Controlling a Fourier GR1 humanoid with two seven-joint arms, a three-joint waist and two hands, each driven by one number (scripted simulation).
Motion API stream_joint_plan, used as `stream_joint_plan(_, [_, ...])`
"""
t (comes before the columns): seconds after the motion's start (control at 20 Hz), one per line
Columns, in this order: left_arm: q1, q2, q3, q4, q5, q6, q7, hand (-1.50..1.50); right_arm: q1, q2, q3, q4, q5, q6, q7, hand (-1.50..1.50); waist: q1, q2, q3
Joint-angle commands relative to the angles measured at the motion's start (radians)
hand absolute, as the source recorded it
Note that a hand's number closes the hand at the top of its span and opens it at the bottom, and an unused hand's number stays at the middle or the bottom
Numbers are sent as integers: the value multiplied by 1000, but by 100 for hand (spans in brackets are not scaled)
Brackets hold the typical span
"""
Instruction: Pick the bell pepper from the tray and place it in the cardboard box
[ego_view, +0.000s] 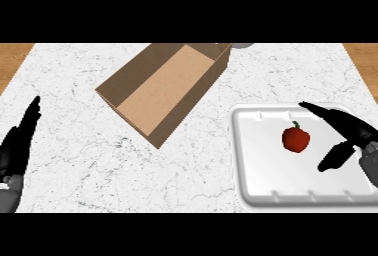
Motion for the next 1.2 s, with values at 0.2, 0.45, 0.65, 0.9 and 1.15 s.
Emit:
stream_joint_plan(0.2, [-60, -76, 61, 141, -60, -44, -78, 0, -3, 19, -88, -23, 49, 79, -46, -150, -9, 1, 0])
stream_joint_plan(0.45, [-47, -29, 93, -4, -69, -87, 70, 0, 22, 104, -87, -94, 65, 99, -19, -150, -5, -1, 0])
stream_joint_plan(0.65, [5, -76, 120, 16, -99, -81, -7, 0, 48, 96, -137, -237, 62, 156, 35, -150, -8, -2, 0])
stream_joint_plan(0.9, [-29, -94, 149, 46, -131, -104, -13, 0, 45, 112, -143, -208, 130, 205, 61, -150, -5, 0, 0])
stream_joint_plan(1.15, [27, -138, 123, -54, -159, -103, 27, 0, 37, 128, -158, -143, 187, 212, 92, -150, -1, 0, 0])
